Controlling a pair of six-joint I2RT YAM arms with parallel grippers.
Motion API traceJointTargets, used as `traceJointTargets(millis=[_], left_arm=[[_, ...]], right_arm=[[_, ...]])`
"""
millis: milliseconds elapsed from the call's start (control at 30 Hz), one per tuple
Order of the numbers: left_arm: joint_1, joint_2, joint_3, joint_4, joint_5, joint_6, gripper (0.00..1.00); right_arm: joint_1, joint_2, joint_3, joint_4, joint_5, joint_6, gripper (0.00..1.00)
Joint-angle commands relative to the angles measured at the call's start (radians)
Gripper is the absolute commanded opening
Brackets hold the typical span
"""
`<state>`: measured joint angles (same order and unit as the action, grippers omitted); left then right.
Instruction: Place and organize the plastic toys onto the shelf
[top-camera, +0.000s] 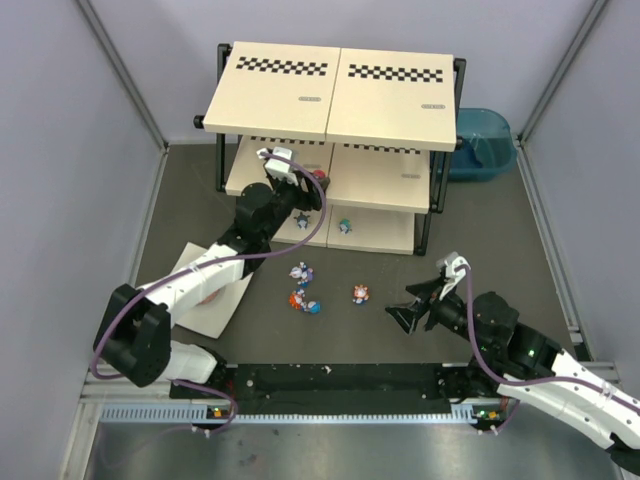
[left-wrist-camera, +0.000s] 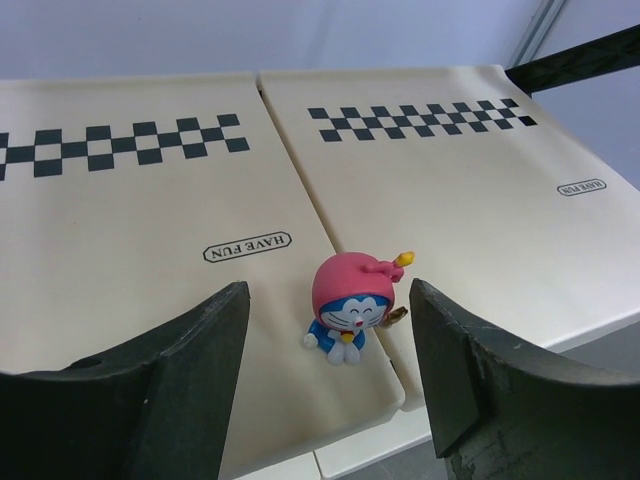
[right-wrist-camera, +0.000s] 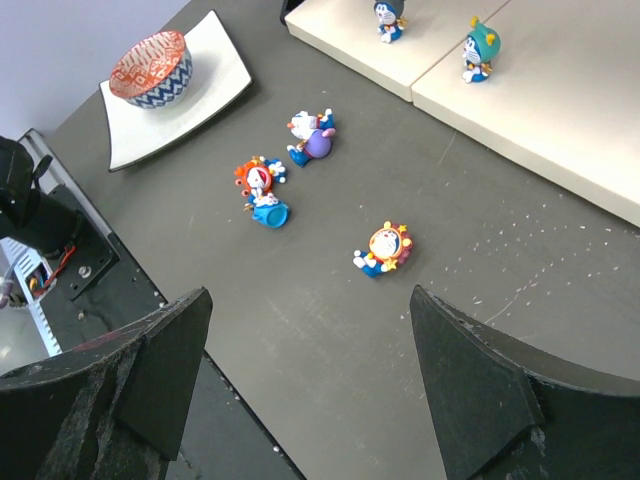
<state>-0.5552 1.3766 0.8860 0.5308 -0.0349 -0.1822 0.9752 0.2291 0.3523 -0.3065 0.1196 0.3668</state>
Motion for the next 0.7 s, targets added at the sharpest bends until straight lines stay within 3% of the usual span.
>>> traceJointTargets(millis=[0, 333, 433, 667], left_arm=[[0.0, -0.065, -0.007, 0.023, -0.007, -0.02, 0.72], [0.0, -0.235, -0.025, -0.017, 0.012, -0.056, 0.8], [0.0, -0.326, -0.087, -0.049, -0.013, -0.075, 0.81], [-0.003, -0.549, -0.29, -0.19, -0.055, -0.19, 0.86]], right_arm=[[0.013, -0.002, -0.001, 0.037, 0.009, -0.006, 0.82], [0.013, -0.005, 0.001, 0.037, 0.02, -0.003, 0.82], [0.013, 0.019, 0.008, 0.018, 0.095, 0.032, 0.82], [0.013, 0.277, 0.03, 0.03, 0.175, 0.158, 0.82]])
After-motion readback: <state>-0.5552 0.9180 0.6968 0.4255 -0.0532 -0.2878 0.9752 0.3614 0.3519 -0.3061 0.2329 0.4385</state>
